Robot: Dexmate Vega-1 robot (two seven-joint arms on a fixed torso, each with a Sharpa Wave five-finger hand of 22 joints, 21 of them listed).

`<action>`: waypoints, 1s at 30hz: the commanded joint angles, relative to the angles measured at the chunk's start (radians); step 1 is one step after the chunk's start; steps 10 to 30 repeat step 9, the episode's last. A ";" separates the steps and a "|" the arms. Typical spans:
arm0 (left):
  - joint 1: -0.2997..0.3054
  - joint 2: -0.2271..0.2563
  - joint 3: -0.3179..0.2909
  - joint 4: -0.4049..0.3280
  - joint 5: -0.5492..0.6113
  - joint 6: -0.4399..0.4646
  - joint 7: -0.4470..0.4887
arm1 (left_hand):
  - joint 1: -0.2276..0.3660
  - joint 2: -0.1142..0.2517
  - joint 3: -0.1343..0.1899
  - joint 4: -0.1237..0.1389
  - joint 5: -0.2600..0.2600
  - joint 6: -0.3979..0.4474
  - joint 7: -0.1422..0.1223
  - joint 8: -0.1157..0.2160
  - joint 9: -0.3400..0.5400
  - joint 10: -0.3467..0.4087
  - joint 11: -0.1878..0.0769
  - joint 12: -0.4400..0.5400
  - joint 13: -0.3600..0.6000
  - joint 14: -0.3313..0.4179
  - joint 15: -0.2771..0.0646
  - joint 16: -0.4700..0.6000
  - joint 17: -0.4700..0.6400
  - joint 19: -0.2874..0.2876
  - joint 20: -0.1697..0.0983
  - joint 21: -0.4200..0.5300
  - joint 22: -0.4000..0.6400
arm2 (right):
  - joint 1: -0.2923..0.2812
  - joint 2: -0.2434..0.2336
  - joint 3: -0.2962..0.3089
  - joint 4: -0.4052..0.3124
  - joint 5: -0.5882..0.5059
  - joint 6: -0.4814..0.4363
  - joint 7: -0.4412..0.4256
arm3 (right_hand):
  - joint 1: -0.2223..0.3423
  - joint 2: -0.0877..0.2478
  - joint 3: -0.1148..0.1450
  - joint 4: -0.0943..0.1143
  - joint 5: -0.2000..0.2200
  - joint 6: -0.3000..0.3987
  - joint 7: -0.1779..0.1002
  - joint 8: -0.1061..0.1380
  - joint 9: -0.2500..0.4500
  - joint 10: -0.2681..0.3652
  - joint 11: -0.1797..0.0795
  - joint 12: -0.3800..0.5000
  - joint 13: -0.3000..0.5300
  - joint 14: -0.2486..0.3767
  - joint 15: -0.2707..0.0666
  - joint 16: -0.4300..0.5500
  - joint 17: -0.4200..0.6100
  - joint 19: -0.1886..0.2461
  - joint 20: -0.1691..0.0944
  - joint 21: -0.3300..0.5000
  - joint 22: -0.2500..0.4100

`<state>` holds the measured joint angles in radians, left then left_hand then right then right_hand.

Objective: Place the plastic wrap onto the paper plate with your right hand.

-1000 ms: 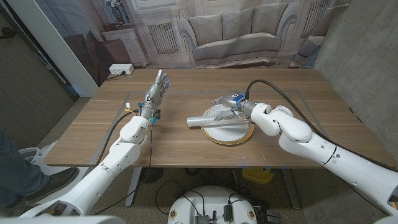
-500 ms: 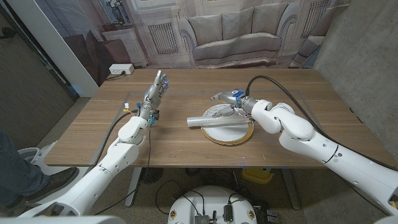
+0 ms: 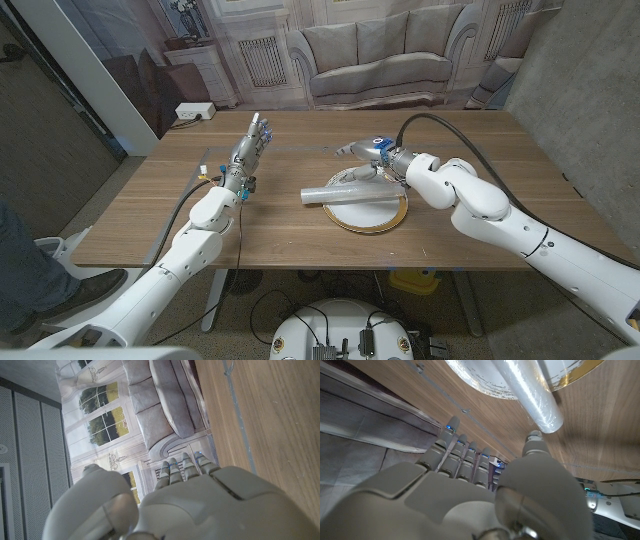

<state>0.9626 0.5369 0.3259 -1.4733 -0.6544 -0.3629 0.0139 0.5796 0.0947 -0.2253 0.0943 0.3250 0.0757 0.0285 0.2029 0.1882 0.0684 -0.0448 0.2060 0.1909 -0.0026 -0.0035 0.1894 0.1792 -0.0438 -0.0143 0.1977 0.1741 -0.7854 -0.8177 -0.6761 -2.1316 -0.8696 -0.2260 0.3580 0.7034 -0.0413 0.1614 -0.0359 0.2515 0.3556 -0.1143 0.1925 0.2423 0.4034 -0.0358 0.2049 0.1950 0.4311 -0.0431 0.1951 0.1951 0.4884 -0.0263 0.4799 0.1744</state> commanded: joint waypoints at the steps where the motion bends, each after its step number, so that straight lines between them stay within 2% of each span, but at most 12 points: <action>1: 0.012 0.011 -0.009 -0.019 -0.005 0.000 0.001 | 0.003 0.003 -0.007 0.000 0.000 0.014 -0.001 -0.001 0.003 0.005 0.000 -0.002 0.000 -0.001 -0.005 -0.001 0.004 -0.010 0.002 0.000 0.005 | 0.001 0.000 0.011 -0.028 -0.008 -0.006 0.010 | -0.003 -0.002 -0.003 0.000 0.008 0.000 0.009 0.006 0.002 -0.001 0.007 0.010 0.003 0.005 -0.003 0.001 0.002 0.009 0.001 -0.002 0.004; 9: 0.030 0.018 -0.019 -0.036 -0.006 -0.003 0.010 | 0.004 0.003 -0.008 0.000 0.000 0.014 -0.001 -0.001 0.003 0.004 -0.001 -0.003 0.000 -0.001 -0.006 -0.001 0.004 -0.010 0.001 0.000 0.005 | 0.004 0.003 0.015 -0.029 -0.007 -0.001 0.012 | -0.007 -0.001 -0.005 0.002 0.009 0.001 0.008 0.007 0.000 -0.001 0.005 0.011 0.003 0.006 -0.003 0.002 0.002 0.010 0.000 -0.005 0.004; 30: 0.030 0.018 -0.019 -0.036 -0.006 -0.003 0.010 | 0.004 0.003 -0.008 0.000 0.000 0.014 -0.001 -0.001 0.003 0.004 -0.001 -0.003 0.000 -0.001 -0.006 -0.001 0.004 -0.010 0.001 0.000 0.005 | 0.004 0.003 0.015 -0.029 -0.007 -0.001 0.012 | -0.007 -0.001 -0.005 0.002 0.009 0.001 0.008 0.007 0.000 -0.001 0.005 0.011 0.003 0.006 -0.003 0.002 0.002 0.010 0.000 -0.005 0.004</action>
